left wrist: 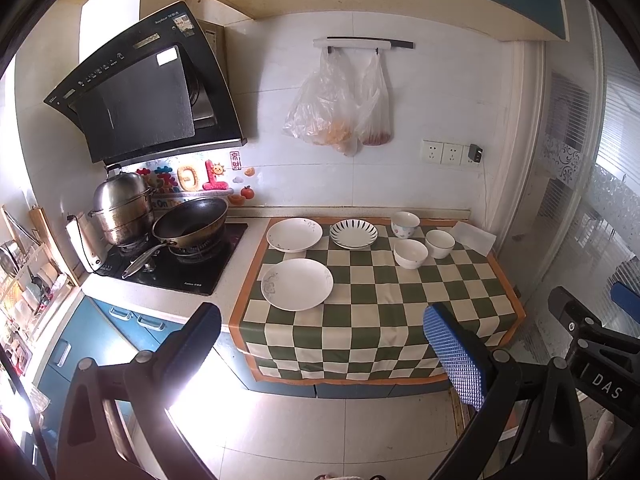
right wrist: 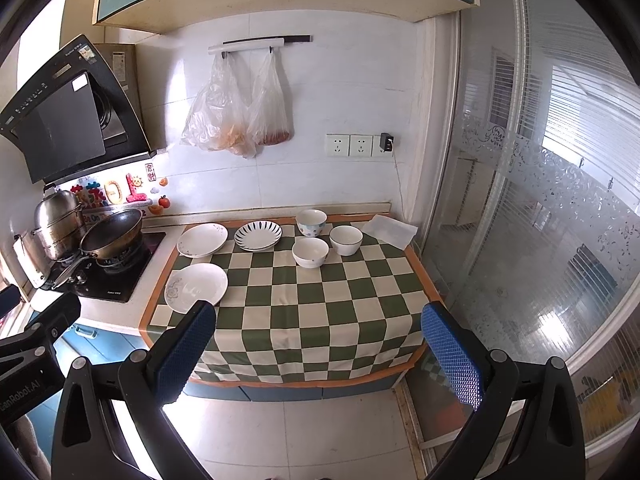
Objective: Organize plates and bowls
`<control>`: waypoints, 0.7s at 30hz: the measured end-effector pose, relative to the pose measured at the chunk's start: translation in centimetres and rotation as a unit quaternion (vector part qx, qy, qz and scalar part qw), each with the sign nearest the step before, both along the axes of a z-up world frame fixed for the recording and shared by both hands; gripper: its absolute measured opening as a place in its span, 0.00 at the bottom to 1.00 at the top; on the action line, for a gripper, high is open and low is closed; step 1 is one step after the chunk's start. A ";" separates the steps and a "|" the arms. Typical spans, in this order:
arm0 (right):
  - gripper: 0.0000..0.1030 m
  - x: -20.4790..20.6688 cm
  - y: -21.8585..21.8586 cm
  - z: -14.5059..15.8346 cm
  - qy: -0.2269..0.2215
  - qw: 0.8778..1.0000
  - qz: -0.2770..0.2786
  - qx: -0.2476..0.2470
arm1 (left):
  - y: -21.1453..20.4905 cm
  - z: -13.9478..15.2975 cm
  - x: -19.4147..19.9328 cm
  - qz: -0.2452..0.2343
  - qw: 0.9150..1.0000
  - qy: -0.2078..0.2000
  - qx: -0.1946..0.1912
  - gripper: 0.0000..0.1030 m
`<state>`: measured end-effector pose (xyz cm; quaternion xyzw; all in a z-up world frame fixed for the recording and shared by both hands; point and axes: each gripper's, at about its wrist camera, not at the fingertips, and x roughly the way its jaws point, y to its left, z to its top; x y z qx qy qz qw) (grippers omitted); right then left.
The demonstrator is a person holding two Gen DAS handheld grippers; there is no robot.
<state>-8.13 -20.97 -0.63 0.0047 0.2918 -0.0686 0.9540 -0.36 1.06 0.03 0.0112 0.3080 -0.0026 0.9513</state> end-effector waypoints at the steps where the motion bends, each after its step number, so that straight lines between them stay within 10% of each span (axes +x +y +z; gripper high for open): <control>1: 1.00 -0.1 0.0 0.0 0.000 1.000 0.000 0.000 | 0.0 0.0 0.0 0.000 1.000 0.000 0.000 1.00; 21: 1.00 -0.2 -0.3 0.5 0.000 1.000 0.002 -0.002 | 0.2 0.3 -0.1 0.001 1.000 -0.001 0.000 1.00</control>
